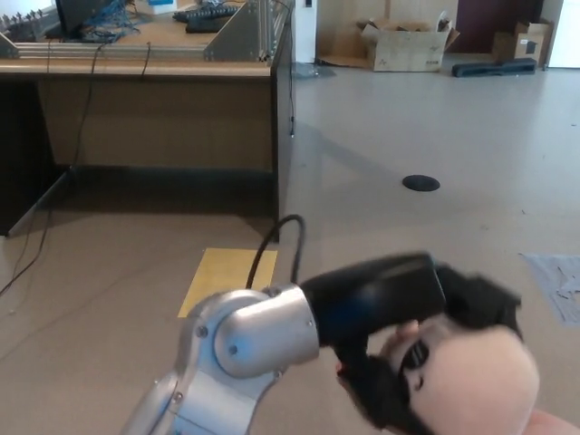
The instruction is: The robot extends its left hand to pick up an emotional support dumpling from the palm of a person and brings its hand down by its side. Then it extends its arm again to hand the dumpling back to the person.
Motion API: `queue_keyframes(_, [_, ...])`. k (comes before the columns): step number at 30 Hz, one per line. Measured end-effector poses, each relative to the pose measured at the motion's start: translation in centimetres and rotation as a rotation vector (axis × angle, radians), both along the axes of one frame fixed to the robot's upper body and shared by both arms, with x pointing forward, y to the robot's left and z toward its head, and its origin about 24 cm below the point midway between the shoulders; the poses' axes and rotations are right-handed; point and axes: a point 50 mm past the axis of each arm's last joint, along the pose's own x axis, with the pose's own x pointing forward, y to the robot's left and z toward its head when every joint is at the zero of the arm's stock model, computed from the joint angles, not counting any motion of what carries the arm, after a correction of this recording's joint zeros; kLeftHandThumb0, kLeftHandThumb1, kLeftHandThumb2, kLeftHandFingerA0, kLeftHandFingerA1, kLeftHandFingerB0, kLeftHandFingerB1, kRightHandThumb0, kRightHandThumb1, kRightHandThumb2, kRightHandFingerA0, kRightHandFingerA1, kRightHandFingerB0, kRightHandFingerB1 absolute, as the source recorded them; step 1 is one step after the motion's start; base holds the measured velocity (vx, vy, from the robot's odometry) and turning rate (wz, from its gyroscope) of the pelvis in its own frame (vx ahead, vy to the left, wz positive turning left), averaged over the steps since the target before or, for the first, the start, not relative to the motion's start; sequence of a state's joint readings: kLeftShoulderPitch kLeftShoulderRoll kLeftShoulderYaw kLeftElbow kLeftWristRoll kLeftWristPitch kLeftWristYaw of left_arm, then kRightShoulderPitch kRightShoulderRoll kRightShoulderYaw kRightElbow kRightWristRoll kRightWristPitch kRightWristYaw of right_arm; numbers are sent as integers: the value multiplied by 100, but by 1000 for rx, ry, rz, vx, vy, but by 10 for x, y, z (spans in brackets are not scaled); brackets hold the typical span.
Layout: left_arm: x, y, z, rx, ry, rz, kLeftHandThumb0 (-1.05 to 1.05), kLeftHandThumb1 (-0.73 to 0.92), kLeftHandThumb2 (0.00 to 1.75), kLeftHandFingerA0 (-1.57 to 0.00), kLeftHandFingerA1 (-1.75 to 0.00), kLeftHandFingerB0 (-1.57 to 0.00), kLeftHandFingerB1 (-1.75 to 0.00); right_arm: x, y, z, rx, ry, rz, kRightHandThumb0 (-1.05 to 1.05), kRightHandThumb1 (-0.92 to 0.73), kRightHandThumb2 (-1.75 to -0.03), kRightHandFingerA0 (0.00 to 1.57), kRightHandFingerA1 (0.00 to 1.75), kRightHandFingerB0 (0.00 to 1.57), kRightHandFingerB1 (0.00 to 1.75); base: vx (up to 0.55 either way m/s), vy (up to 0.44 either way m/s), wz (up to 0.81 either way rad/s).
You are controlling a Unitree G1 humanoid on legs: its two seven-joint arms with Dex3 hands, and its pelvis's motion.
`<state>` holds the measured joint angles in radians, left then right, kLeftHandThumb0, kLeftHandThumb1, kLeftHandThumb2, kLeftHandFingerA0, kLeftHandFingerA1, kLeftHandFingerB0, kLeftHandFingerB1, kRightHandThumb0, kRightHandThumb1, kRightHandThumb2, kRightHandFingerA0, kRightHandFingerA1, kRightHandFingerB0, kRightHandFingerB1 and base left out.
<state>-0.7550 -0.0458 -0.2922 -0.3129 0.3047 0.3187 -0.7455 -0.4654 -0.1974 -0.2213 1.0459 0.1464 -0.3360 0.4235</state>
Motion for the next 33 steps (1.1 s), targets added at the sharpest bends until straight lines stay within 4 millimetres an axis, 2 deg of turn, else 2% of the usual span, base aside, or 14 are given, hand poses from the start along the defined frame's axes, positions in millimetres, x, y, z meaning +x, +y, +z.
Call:
queue_keyframes(1, [2,2,2,-53,28,8,-17,76,74,-93,-162,-77,-110,0,0,0,8,3,-5,-57,-55,-57,71,44,35,32,0,0,0])
queue_keyframes(2, [3,3,3,-79,43,13,-8,79,72,-83,-157,-80,-102,0,-1,0,12,5,-8,-56,-57,-58,71,43,36,33,0,0,0])
queue_keyframes(7, [13,15,7,-244,161,53,-9,80,69,-82,-153,-80,-99,0,-2,-1,33,14,-23,-57,-57,-58,72,44,37,33,0,0,0])
queue_keyframes(11, [21,24,10,-335,230,89,-10,81,74,-85,-151,-81,-104,0,-2,-1,39,17,-27,-57,-57,-58,71,44,36,33,0,0,0])
queue_keyframes(18, [31,43,14,-449,324,156,-13,82,66,-87,-150,-83,-99,1,-1,-1,45,23,-27,-57,-56,-58,71,44,36,32,0,0,0])
queue_keyframes(19, [32,45,14,-458,331,162,-12,77,70,-81,-148,-85,-101,1,-1,-1,46,23,-27,-58,-56,-58,71,44,35,32,0,0,0])
queue_keyframes(21, [34,49,14,-483,351,176,-12,77,70,-81,-148,-85,-101,1,-1,-1,47,25,-26,-58,-56,-58,71,44,35,32,0,0,0])
queue_keyframes(23, [38,61,18,-551,389,205,-18,80,68,-80,-150,-86,-86,1,0,-2,51,28,-25,-56,-57,-58,70,44,36,32,0,0,0])
queue_keyframes(24, [39,64,18,-564,395,209,-18,80,68,-80,-150,-86,-86,1,0,-2,51,29,-25,-56,-57,-58,70,44,36,32,0,0,0])
queue_keyframes(25, [40,70,21,-597,409,221,-21,81,64,-81,-145,-86,-77,1,1,-2,53,31,-24,-57,-57,-58,71,44,36,32,0,0,0])
queue_keyframes(29, [45,90,35,-706,429,240,-21,81,63,-83,-137,-85,-84,1,2,-3,56,33,-23,-56,-58,-58,71,44,36,33,0,0,0])
queue_keyframes(30, [46,99,41,-741,430,244,-21,83,70,-80,-140,-80,-94,1,2,-2,56,31,-22,-56,-57,-58,72,44,36,33,0,0,0])
queue_keyframes(32, [47,111,48,-783,426,252,-23,87,66,-78,-146,-74,-97,2,2,-2,56,29,-21,-57,-57,-58,72,43,36,33,0,0,0])
queue_keyframes(33, [47,125,56,-826,417,263,-23,87,66,-78,-146,-74,-97,2,2,-2,56,29,-22,-57,-57,-58,72,43,36,33,0,0,0])
